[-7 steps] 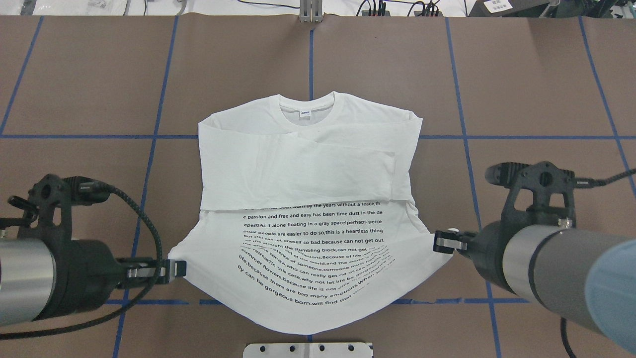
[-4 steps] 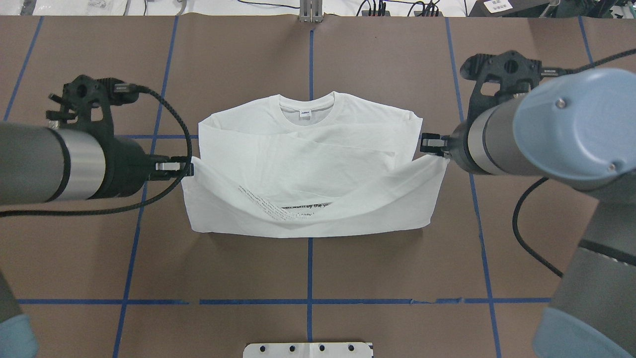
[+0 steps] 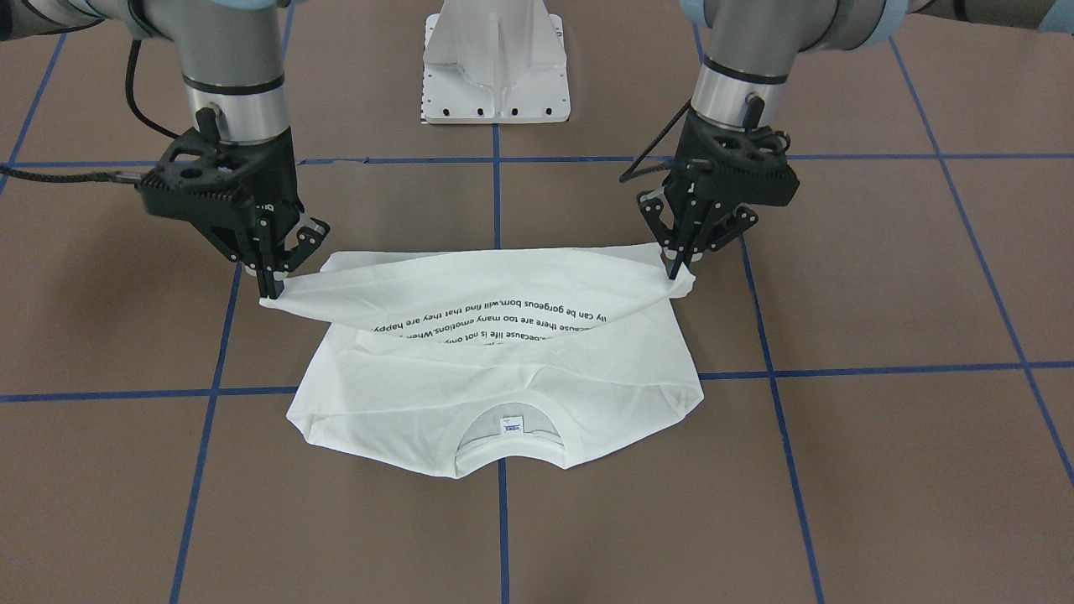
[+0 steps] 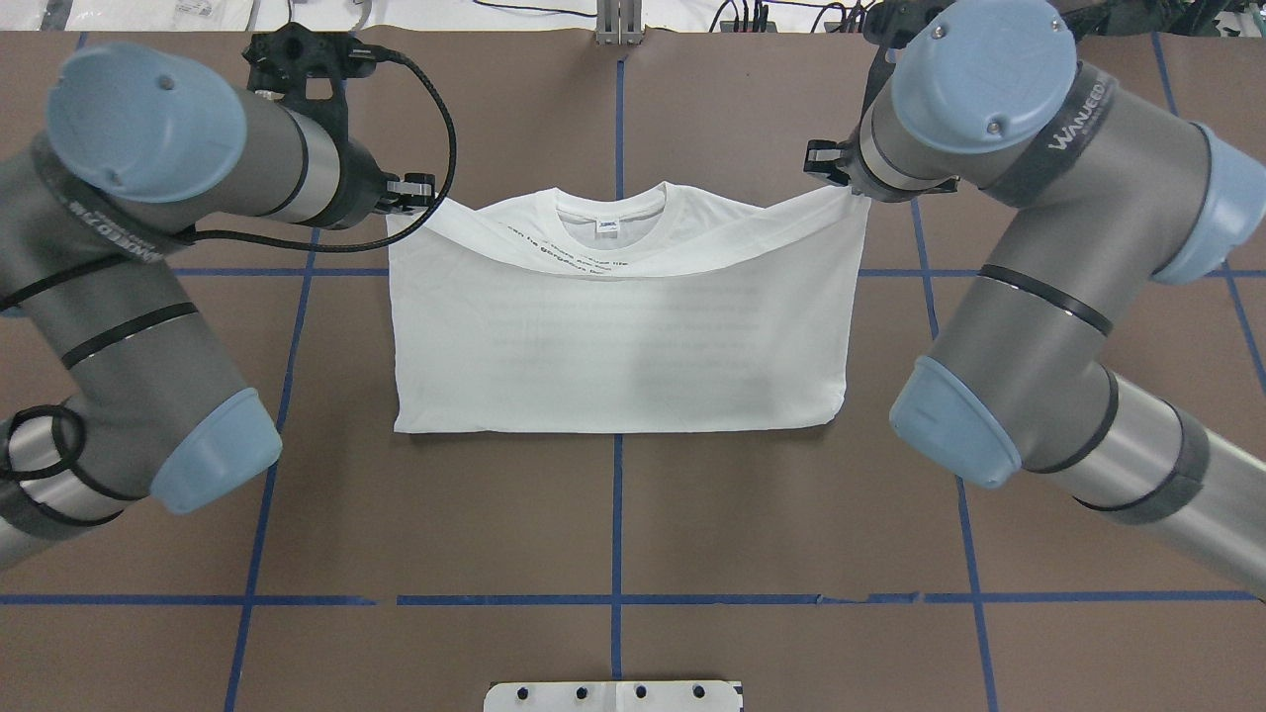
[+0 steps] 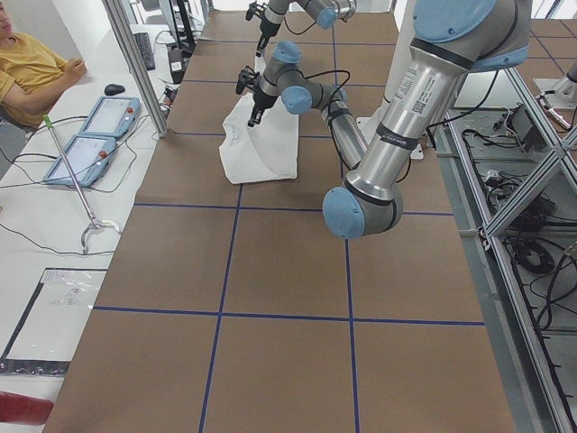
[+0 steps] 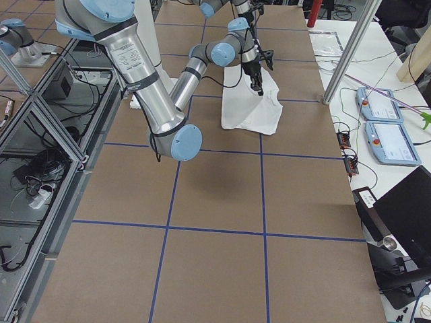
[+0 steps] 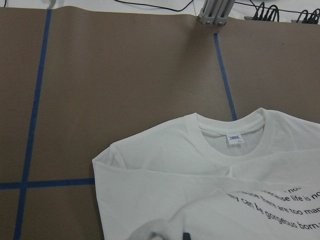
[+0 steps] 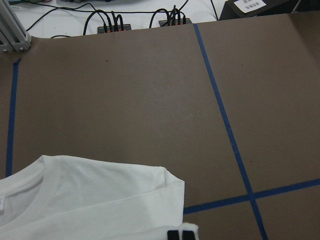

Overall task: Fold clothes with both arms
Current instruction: 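Lay the hem at the collar and release with both grippers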

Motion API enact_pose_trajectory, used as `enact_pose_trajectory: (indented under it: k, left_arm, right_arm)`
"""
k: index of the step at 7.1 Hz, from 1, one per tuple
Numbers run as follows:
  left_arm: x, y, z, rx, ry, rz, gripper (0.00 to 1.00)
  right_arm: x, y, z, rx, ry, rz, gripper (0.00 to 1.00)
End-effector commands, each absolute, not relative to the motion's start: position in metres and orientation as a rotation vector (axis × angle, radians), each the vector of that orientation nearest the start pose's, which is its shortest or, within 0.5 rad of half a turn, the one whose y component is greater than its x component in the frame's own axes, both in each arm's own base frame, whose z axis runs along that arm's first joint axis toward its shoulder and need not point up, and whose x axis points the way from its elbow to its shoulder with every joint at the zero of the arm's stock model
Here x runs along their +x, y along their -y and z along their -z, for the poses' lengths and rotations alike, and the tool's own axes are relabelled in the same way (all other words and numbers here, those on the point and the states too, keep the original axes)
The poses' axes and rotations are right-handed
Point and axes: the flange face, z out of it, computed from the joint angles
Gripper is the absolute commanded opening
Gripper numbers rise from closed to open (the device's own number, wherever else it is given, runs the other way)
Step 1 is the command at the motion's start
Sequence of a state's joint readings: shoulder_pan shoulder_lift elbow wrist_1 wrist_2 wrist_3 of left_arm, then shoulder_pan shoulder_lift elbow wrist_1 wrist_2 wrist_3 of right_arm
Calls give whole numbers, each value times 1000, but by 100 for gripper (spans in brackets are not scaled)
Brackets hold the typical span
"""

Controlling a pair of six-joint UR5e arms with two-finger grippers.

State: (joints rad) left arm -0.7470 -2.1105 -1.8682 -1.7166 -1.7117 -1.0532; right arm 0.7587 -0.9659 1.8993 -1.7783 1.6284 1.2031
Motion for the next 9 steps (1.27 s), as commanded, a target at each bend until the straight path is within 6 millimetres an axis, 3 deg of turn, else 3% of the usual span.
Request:
enact_pose_trajectory:
  k: [1,3,4,5,8,9]
  left_arm:
    - [416,560,-256,518,-828,139,0]
    - [448,589,-306,511,-797,132,0]
    - [460,600,-337,527,-787,140,0]
    - [464,604,-348,535,-791,139,0]
    - [464,604,-345,537,-795,139,0]
    - [465,604,-344,540,-797,135,49]
  right_arm:
    - [-405,562,-225,341,635,-355,0]
    - [-455,594,-249,323,605,-347,0]
    - [-468,599,-264,340,597,-342,0]
    - [-469,599,-272,344,592,-332,0]
    - [-458,606,-277,354,584,-327,0]
    - [-459,606,-281,350,579,-328,33]
